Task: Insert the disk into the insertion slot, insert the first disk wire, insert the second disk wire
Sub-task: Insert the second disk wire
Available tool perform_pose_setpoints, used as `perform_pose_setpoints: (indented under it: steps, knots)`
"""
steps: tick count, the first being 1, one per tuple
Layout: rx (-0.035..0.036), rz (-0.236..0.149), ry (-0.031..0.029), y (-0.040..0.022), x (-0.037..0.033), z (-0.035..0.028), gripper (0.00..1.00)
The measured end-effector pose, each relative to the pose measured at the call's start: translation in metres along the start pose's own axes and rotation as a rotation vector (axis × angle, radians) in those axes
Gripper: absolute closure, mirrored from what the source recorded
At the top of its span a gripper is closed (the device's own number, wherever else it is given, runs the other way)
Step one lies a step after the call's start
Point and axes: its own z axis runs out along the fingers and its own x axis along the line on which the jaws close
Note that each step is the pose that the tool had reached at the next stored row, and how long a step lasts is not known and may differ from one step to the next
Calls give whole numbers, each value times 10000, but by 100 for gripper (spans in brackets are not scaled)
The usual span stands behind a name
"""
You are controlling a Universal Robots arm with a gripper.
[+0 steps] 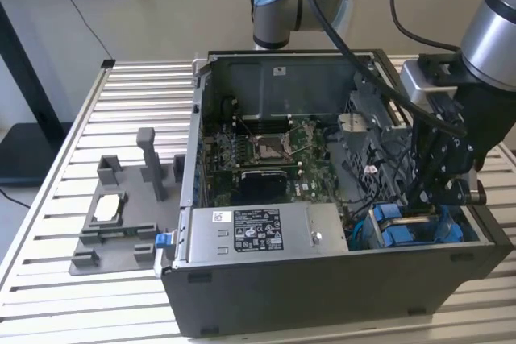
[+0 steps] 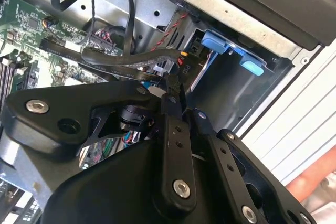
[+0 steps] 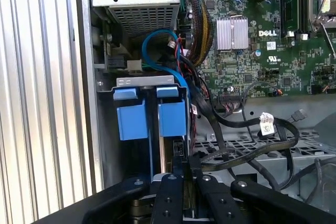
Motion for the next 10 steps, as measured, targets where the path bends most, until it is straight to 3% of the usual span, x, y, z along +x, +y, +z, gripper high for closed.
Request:
perform_pose_setpoints:
  steps: [8,9,10]
  knots:
    - [2,-1,-17,-1,-1,7,82]
    - [2,-1,-14,-1,-1,7,76]
    - [2,-1,-9,-1,0,5,76]
